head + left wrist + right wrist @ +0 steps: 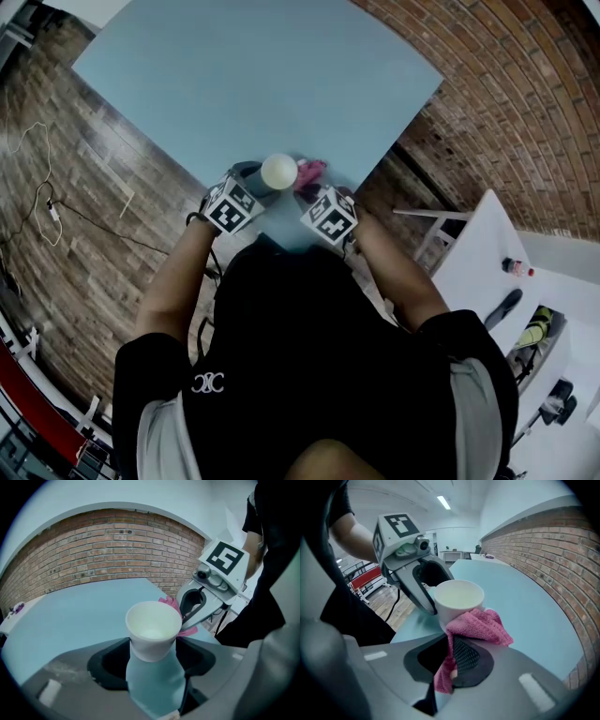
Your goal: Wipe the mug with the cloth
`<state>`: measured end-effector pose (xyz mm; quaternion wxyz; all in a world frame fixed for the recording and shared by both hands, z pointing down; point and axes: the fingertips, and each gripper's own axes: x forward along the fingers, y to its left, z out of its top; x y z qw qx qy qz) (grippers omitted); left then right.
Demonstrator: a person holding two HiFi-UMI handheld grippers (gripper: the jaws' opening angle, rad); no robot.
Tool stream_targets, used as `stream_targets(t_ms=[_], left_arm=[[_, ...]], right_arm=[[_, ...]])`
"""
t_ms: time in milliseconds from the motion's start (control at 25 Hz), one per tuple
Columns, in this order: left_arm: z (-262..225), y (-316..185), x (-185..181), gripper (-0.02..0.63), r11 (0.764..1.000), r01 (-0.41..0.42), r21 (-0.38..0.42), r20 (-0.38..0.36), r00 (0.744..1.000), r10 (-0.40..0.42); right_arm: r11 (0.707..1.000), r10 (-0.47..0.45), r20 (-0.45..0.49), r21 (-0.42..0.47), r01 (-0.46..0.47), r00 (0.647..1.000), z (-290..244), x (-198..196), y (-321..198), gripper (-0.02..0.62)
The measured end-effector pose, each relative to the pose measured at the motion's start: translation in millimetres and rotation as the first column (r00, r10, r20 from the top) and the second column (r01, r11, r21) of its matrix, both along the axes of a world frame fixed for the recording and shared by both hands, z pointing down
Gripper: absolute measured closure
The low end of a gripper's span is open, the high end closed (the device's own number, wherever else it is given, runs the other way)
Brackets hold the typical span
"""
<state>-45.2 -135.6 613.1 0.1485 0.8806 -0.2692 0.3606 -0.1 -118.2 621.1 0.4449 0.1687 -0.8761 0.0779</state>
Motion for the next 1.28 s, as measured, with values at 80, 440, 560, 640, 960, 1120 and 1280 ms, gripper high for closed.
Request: stream_targets(t_ms=[80, 440, 560, 640, 960, 1120, 1280], left_arm=[[1, 1, -1, 0.299, 1.000, 0.007, -0.012, 0.006, 1.000, -0.007], [1, 17, 3, 0.301, 0.999, -0.032, -0.037, 0.019, 0.999, 0.033], [-1, 31, 7, 0.301, 0.995, -0.087, -0.044, 0.017, 0.996, 0.087], [0, 40, 10, 0.318, 0.991, -0.121, -0.056, 0.011, 0.993, 0.121], [-2, 11, -21, 0.320, 0.996, -0.084, -0.013, 0.023, 0.996, 0.084], [-11, 0, -10, 0.296, 0.983, -0.184, -0.011, 0.020, 0.983, 0.184], [-11, -1, 2, 0.276, 0.955, -0.296, -0.028, 0.065, 0.953, 0.297]], right_arm=[[0.999, -0.032, 0.000, 0.005, 0.032, 1.000, -3, -4, 8, 0.558], [0.999, -0.054, 0.011, 0.003, 0.054, 0.998, -4, 0, 19, 0.558], [1.000, 0.013, 0.013, 0.016, -0.014, 1.000, -3, 11, 2, 0.558], [0.998, 0.050, 0.010, 0.030, -0.050, 0.999, -5, 17, -9, 0.558], [0.996, 0.067, -0.001, 0.059, -0.067, 0.998, -5, 21, -22, 0.558], [0.996, 0.062, -0.002, 0.062, -0.062, 0.998, -5, 22, -23, 0.558], [0.998, 0.023, -0.016, 0.066, -0.022, 1.000, -7, 21, -24, 0.558]])
